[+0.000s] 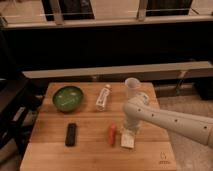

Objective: Wipe the white sponge on the table

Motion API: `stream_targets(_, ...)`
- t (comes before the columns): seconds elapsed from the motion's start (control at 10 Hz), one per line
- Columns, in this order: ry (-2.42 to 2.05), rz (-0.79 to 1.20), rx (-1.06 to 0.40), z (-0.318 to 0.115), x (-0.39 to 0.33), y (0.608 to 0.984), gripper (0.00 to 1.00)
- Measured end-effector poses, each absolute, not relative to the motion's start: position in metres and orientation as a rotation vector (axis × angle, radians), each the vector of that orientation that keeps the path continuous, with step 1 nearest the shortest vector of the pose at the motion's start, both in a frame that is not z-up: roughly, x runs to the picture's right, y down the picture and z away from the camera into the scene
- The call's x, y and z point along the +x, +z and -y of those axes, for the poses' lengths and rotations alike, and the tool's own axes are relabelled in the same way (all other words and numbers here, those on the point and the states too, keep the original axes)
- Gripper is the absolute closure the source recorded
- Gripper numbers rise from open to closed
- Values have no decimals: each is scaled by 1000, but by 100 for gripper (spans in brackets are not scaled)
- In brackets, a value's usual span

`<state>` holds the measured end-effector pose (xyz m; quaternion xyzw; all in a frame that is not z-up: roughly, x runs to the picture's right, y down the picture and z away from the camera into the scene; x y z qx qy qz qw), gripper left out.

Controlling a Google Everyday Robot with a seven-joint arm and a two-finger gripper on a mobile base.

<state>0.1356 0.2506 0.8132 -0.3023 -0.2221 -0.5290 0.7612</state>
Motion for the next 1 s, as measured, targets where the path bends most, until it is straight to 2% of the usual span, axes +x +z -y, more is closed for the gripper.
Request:
stream_targets(0.5, -1202, 474, -651, -200, 130, 842, 100)
stream_targets(0.8, -1128, 472, -648, -180, 165, 851, 100)
stream_targets(1.0, -1078, 458, -653, -183, 189, 844, 100)
